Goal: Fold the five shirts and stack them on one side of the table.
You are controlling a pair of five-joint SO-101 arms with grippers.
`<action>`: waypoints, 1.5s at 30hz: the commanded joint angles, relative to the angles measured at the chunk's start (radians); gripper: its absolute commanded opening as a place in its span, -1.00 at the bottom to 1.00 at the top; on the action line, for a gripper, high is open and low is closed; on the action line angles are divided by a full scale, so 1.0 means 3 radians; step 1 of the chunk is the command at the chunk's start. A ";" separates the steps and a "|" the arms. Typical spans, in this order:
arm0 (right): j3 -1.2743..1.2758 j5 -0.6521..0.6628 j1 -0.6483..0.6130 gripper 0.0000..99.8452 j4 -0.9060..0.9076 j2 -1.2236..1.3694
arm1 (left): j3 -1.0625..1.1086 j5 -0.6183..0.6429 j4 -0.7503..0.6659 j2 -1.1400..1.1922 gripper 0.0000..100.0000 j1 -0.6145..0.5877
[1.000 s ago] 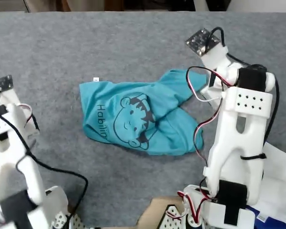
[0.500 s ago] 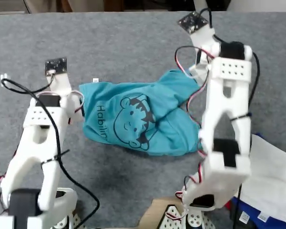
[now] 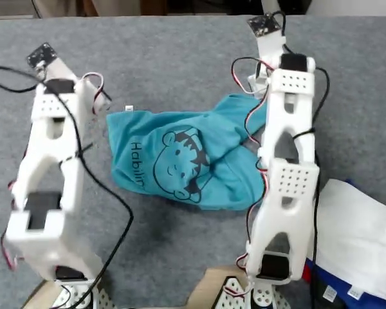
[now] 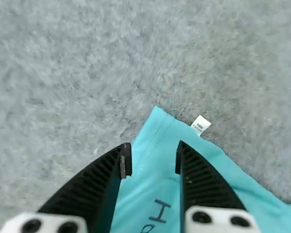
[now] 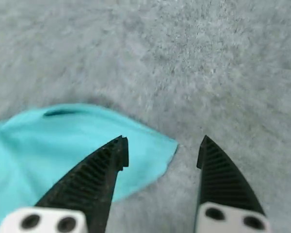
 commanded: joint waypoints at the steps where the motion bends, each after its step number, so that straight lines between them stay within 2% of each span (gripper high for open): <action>1: -0.0550 -0.0184 0.0130 -0.52 -0.0087 0.0269 | -0.1002 0.0174 0.0373 0.0570 -0.67 0.0056; 10: -0.1501 -0.0179 0.0161 -0.52 0.0118 0.0887 | -0.3099 0.0711 0.1493 0.2002 -0.67 0.0051; 18: -0.2023 -0.0174 0.0161 -0.52 0.0276 0.1179 | -0.4414 0.0890 0.1913 0.2856 -0.67 0.0205; 32: -0.2110 -0.0102 0.0156 -0.52 0.0338 0.1251 | -0.4608 0.0962 0.2087 0.3250 -0.67 0.0199; 37: -0.2115 -0.0118 0.0156 -0.52 0.0338 0.1245 | -0.4613 0.0962 0.2082 0.3250 -0.91 0.0205; 39: -0.2115 -0.0128 0.0176 -0.52 0.0338 0.1230 | -0.4613 0.0962 0.2076 0.3250 -0.93 0.0215; 41: -0.2161 -0.0128 0.0192 -0.56 0.0338 0.1220 | -0.4613 0.0962 0.2076 0.3250 -0.92 0.0220; 45: -0.2268 -0.0128 0.0258 -0.76 0.0435 0.1097 | -0.4613 0.0962 0.2082 0.3245 -0.92 0.0199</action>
